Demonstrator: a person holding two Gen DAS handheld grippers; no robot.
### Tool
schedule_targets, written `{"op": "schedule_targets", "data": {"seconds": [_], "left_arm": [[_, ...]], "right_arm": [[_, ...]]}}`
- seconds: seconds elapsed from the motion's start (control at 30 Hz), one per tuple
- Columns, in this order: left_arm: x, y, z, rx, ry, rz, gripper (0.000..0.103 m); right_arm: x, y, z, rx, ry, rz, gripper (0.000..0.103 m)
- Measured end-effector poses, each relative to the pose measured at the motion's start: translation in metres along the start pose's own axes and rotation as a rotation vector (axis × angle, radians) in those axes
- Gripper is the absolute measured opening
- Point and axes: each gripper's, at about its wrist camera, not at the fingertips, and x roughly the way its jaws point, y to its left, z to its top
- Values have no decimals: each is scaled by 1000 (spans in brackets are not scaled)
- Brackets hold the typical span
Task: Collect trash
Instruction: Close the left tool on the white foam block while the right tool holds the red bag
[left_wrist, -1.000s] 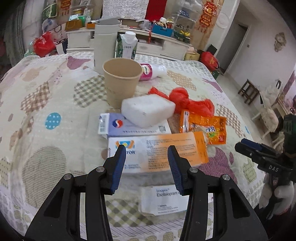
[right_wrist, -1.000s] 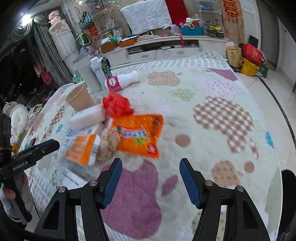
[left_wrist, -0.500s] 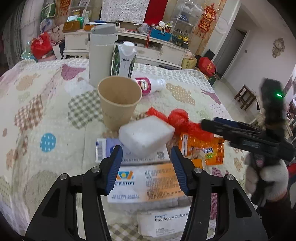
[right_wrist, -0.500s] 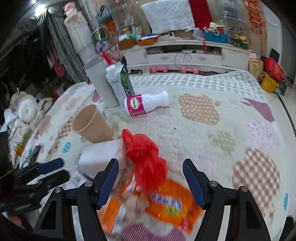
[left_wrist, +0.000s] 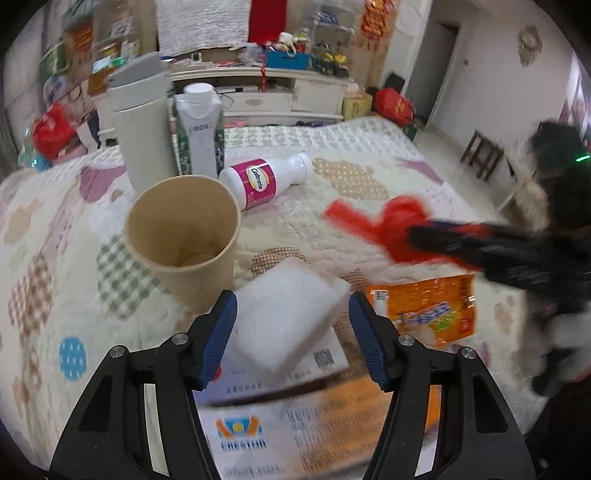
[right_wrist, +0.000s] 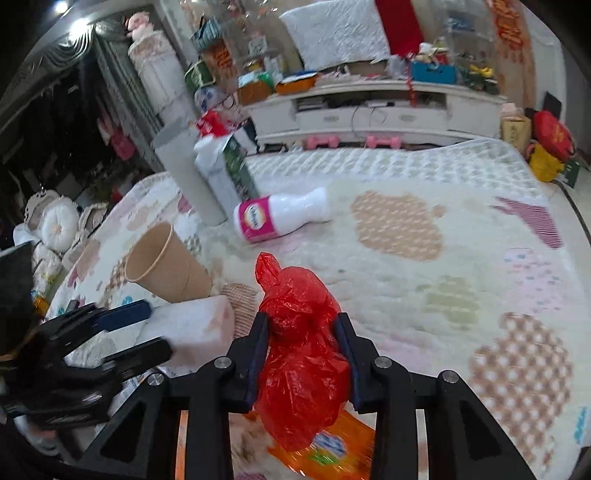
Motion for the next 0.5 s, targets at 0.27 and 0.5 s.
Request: {"op": "schedule_targets", "data": {"seconds": [0.27, 0.5], "left_arm": [[23, 1, 11, 55, 65, 40, 70], [19, -13, -1, 194, 62, 56, 78]], "right_arm": [[-27, -11, -14, 6, -25, -3, 35], [-33, -7, -21, 7, -34, 4, 35]]}}
